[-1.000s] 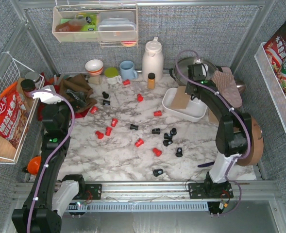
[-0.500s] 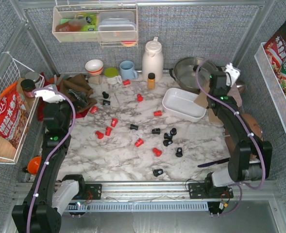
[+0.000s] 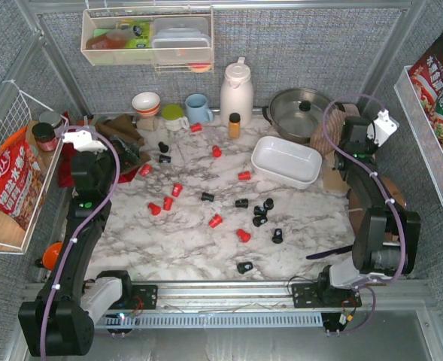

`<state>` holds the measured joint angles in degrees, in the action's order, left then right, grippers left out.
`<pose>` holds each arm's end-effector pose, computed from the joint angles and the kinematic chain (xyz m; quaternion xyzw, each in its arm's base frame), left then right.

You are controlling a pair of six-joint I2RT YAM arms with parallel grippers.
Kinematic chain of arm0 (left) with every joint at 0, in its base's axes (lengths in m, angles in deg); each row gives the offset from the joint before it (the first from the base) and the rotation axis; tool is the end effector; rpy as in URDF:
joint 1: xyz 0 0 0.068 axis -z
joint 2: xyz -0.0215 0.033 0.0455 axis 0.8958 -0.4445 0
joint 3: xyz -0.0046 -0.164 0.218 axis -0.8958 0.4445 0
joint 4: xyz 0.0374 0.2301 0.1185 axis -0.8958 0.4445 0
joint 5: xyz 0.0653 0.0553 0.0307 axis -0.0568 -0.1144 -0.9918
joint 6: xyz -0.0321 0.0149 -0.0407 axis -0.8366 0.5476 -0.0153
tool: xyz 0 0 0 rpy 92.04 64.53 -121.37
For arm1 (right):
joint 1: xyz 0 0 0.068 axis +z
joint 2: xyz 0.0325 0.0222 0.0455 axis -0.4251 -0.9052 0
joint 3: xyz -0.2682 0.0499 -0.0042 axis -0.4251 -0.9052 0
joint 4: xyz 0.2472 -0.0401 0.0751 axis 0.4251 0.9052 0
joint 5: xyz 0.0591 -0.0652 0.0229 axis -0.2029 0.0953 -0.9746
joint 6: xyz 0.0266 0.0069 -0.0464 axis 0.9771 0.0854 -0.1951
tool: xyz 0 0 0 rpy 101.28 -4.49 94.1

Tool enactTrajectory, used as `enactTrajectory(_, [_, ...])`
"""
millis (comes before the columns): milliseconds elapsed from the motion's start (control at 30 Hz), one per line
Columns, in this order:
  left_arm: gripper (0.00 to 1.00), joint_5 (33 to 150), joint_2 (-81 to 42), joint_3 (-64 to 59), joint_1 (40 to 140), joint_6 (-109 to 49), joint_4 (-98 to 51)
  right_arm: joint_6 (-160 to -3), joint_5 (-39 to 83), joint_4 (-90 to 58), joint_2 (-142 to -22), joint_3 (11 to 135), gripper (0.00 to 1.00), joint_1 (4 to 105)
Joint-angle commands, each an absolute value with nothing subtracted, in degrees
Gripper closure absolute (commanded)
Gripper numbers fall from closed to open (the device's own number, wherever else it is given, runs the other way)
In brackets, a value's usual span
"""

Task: Mix the coffee capsules in the storage basket

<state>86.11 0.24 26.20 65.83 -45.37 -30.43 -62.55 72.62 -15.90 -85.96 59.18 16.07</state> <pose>0.2315 -0.0108 0.3344 -0.1391 0.7111 -0.1932 0.6616 0.3294 -0.0774 0.2947 0.4235 0.6842 -0.2318 0.5466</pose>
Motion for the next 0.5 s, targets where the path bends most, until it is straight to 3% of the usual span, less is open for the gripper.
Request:
enactTrajectory(0, [0.01,87.3,-0.5,25.5,65.9,-45.1,-30.4,-64.6,74.6,-16.9,-87.8,61.7,0.79,15.9])
enactTrajectory(67, [0.01,87.5,-0.6,25.5,65.9,-45.0,-30.3,-65.3,73.9,-16.2,-88.2,62.5,0.60,15.9])
enactTrajectory(167, [0.01,87.6,-0.8,25.4,65.9,-45.0,-30.1,-66.0,72.0,-15.4,-88.2,63.2,0.44,15.8])
enactTrajectory(300, [0.01,87.7,-0.6,25.3,65.9,-44.9,-30.0,-66.5,71.1,-12.4,-87.2,64.3,0.32,16.3])
enactTrajectory(467, [0.01,88.3,-0.6,25.2,66.0,-44.9,-29.9,-70.8,70.4,-8.9,-82.7,65.7,0.27,20.6])
